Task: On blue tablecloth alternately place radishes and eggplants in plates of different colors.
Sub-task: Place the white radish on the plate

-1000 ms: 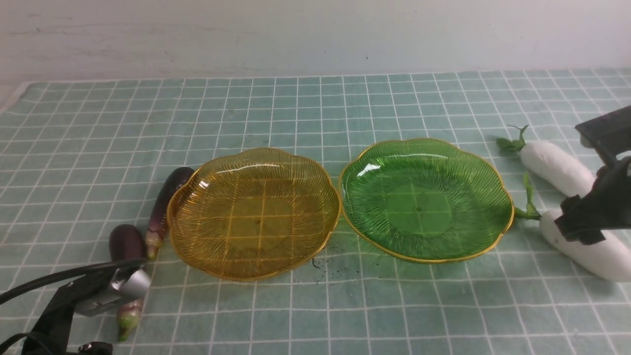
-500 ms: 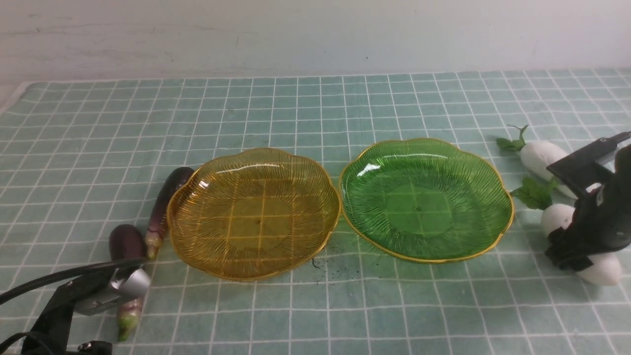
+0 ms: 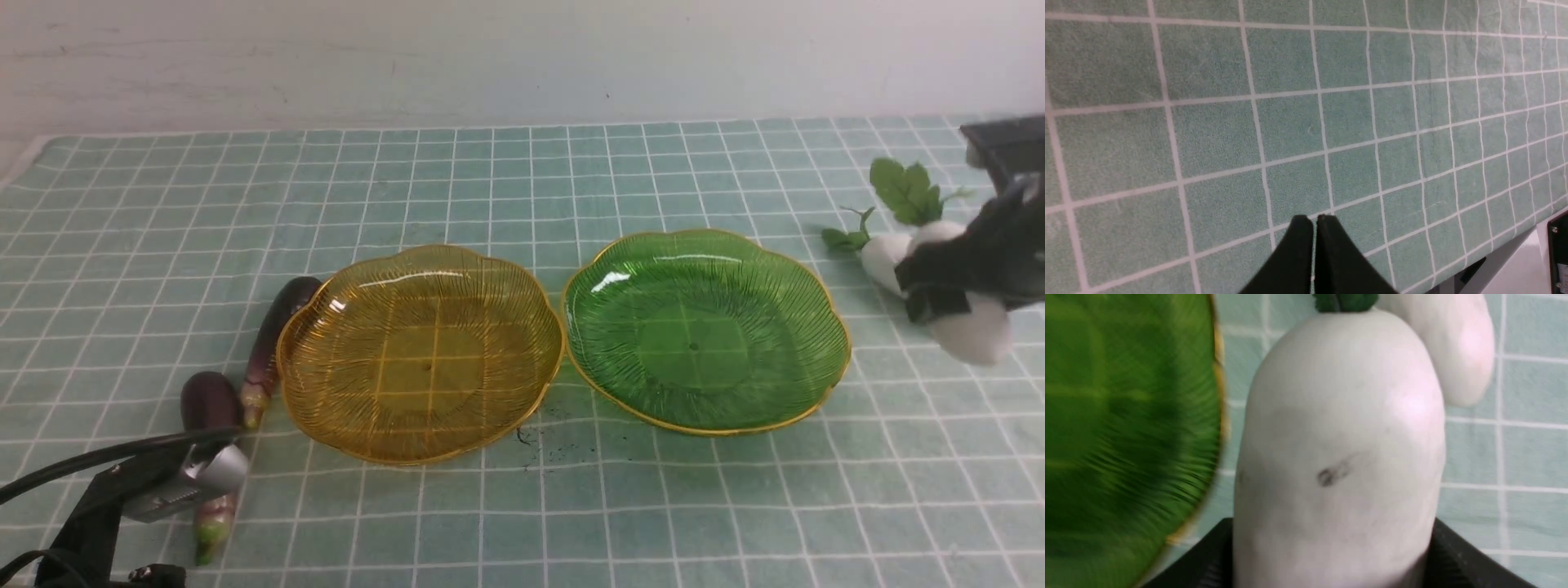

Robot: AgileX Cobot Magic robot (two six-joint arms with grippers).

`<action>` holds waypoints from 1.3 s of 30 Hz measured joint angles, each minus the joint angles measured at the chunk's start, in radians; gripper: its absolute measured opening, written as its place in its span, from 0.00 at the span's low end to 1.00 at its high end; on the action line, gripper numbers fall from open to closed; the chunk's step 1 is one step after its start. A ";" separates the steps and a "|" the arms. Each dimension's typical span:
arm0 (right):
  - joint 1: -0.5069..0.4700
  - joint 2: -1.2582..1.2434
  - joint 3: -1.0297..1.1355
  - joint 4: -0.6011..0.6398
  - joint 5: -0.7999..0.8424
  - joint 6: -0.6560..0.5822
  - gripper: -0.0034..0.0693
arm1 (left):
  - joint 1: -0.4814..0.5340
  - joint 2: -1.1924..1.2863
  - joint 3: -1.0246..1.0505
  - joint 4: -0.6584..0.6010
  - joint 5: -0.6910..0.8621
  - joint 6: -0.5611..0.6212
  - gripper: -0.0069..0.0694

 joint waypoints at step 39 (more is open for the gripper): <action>0.223 0.221 -0.151 0.351 -0.022 -0.257 0.94 | 0.000 0.000 0.000 0.000 -0.006 0.000 0.08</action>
